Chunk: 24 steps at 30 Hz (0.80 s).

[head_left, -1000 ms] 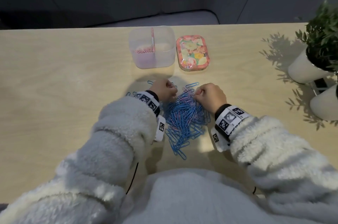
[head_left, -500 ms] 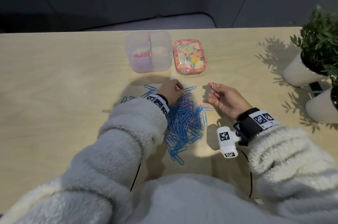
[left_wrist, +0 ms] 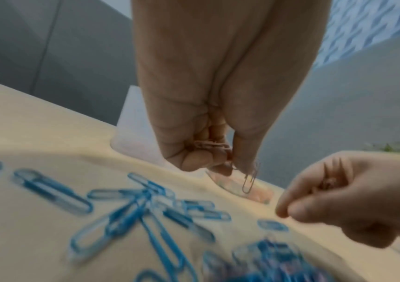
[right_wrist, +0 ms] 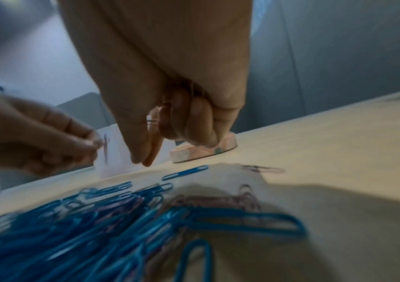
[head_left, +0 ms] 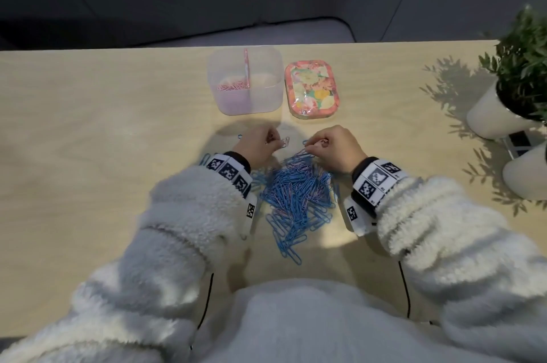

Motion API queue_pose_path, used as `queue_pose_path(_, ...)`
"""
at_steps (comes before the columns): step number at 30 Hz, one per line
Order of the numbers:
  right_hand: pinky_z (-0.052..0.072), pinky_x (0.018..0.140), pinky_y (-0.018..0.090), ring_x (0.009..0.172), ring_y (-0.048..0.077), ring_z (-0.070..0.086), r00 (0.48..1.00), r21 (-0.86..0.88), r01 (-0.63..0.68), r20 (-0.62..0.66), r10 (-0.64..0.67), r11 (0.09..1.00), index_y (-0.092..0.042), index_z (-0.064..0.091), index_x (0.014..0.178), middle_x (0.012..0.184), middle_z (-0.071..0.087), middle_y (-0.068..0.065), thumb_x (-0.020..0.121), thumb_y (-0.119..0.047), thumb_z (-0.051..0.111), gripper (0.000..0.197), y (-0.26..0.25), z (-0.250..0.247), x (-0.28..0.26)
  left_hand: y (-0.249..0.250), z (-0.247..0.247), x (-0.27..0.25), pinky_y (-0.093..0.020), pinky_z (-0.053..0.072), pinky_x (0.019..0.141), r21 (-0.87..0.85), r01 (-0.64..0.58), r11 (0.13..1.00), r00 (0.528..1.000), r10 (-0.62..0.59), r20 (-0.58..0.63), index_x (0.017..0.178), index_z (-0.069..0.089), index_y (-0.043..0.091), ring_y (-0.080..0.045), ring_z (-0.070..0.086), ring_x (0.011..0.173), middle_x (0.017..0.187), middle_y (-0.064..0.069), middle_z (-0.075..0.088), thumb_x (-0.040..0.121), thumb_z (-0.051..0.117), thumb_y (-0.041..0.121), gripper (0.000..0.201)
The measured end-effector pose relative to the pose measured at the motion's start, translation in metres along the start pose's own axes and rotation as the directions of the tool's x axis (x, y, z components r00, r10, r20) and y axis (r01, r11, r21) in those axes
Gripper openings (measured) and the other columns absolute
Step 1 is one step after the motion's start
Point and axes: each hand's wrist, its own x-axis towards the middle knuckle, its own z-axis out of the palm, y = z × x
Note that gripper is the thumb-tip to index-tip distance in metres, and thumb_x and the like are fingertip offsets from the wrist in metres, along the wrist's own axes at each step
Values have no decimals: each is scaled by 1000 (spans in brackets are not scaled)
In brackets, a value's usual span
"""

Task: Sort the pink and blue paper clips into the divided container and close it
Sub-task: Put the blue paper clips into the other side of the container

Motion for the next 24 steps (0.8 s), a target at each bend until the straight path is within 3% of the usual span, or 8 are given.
queue_pose_path(3,48,81,31,98,23,64,988,-350,155,40,-150,924,-20,73,100,107,72,2,87,-21,62,17,-18,4,7,1,-30,-2,-18,35,62,-22,-47,999,996,46,-79,85,52,12,-17,47,83,86,-2,54,90,58,20,11)
queue_pose_path(7,50,81,34,97,26,64,974,-520,218,164,-154,826,-23,72,100,107,71,2,88,-20,59,18,-23,7,9,4,-69,8,-6,34,59,-42,-58,997,977,48,-209,74,51,18,-16,47,80,74,7,52,87,58,14,16)
queue_pose_path(11,47,69,31,82,27,63,980,-433,149,184,-74,889,-14,73,82,92,71,9,80,-16,66,7,-20,6,11,9,-99,28,-31,43,76,117,19,993,934,24,-356,85,56,12,-28,57,90,99,-14,65,87,51,14,6)
queue_pose_path(14,45,63,29,68,24,58,976,-235,24,218,29,972,0,67,73,79,70,18,77,-10,64,12,-13,2,13,13,-109,44,-36,45,84,256,81,963,906,36,-423,99,59,2,-33,57,102,107,-18,65,89,45,11,20)
queue_pose_path(16,46,62,26,63,21,57,977,-114,-18,210,42,993,4,65,70,72,68,19,78,-9,63,15,-18,-6,12,12,-111,54,-35,44,85,299,111,948,909,25,-417,103,58,3,-33,57,105,110,-17,64,89,45,11,21)
queue_pose_path(19,38,57,18,61,8,49,984,-12,-21,175,23,1000,-12,53,61,64,56,1,84,-7,62,25,-41,-21,20,8,-110,61,-37,44,95,287,135,948,939,-30,-343,121,51,5,-34,56,112,119,-17,62,88,55,15,34)
queue_pose_path(21,37,57,24,60,11,44,992,20,16,126,-18,1000,-15,47,60,63,49,1,84,-9,59,28,-61,-30,35,5,-109,61,-39,43,100,260,133,956,939,-38,-342,131,45,7,-35,54,117,125,-19,59,90,54,17,43)
queue_pose_path(24,35,59,28,60,14,44,995,0,72,69,-72,997,-15,46,61,63,48,3,85,-10,55,27,-97,-34,61,-2,-107,46,-37,42,101,211,51,976,917,38,-398,129,48,9,-31,55,116,127,-15,59,93,48,16,37)
